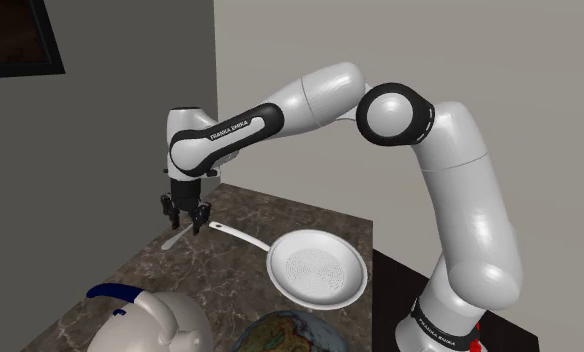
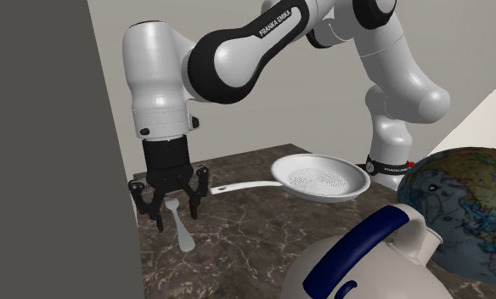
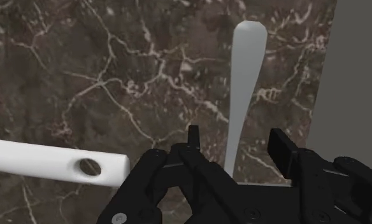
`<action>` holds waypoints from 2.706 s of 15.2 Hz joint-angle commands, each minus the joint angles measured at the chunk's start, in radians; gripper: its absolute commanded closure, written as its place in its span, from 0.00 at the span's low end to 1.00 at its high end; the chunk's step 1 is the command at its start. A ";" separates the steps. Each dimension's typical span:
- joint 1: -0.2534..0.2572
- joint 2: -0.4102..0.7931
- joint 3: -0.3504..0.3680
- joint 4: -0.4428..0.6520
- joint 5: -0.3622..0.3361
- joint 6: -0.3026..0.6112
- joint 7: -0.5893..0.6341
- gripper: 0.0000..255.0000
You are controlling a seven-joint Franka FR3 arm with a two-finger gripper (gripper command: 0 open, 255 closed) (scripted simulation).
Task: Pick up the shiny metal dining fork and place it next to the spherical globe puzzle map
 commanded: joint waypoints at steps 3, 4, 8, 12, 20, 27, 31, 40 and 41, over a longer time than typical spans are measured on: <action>0.000 0.000 0.000 0.000 0.000 0.000 0.000 1.00; 0.000 0.000 0.000 0.000 0.000 0.000 0.000 1.00; 0.000 0.000 0.000 0.000 0.000 0.000 0.000 1.00; -0.002 -0.019 0.004 0.012 0.005 -0.030 0.000 1.00; -0.006 -0.060 0.013 0.058 0.018 -0.115 0.001 1.00; -0.007 -0.087 0.019 0.112 0.026 -0.195 0.004 1.00; -0.006 -0.098 0.022 0.150 0.030 -0.243 0.006 1.00; 0.002 -0.108 0.026 0.257 0.032 -0.358 0.014 1.00; 0.003 -0.108 0.027 0.271 0.032 -0.372 0.015 1.00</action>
